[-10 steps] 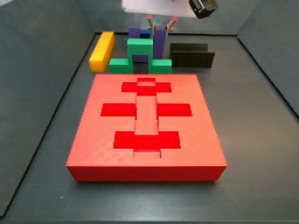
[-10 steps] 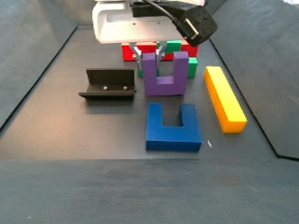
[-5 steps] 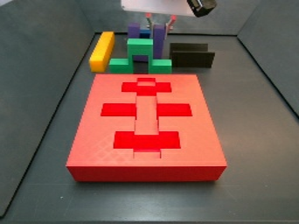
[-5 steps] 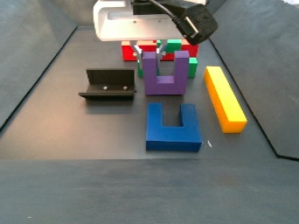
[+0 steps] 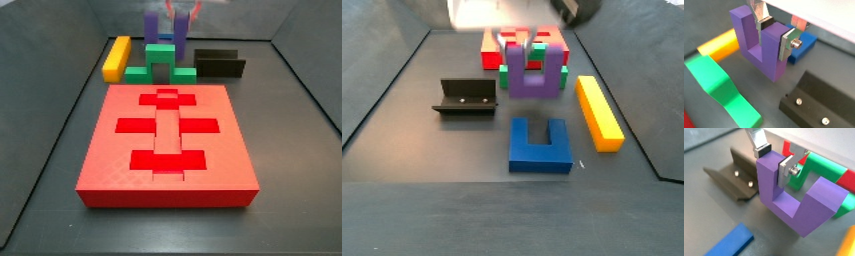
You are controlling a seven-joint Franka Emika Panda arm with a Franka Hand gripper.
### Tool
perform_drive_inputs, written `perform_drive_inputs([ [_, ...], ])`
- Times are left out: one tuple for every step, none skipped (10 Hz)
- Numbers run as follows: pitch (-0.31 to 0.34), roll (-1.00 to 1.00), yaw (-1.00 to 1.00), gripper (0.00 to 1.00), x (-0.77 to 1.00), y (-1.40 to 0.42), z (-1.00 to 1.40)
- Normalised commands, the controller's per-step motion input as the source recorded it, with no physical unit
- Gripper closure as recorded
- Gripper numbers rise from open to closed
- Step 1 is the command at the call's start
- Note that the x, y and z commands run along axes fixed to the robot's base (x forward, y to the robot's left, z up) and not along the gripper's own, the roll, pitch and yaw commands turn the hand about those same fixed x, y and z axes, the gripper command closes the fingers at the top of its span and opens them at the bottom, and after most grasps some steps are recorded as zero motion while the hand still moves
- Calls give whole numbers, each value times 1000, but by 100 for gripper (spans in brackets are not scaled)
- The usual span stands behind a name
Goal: Pick up the purple object. Move up. Move to above the board. Insert the purple object.
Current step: Move up, then move to above the board.
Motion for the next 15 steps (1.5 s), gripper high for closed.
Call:
perform_drive_inputs([
  [38,-20,-13,100,12,-13,294],
  [0,0,0,100,0,0,1400],
  [27,-4,2,100,-20,-1,1400],
  [11,-14,0,100,-34,-4,1400],
  [12,-28,-1,100,8,2,1400],
  [35,-38,-3,100,53,6,1400],
  [84,-48,-6,100,37,1,666],
  [64,-51,-6,100,39,4,193],
  [100,16,100,100,-185,-1400,201],
  [90,73,92,100,-191,-1400,207],
  [58,112,79,100,-197,-1400,212],
  [17,29,25,100,-199,-1400,206],
  [15,11,13,100,-192,-1400,214],
  [24,4,12,100,-189,-1400,226],
  [43,-5,8,100,-179,-1400,245],
])
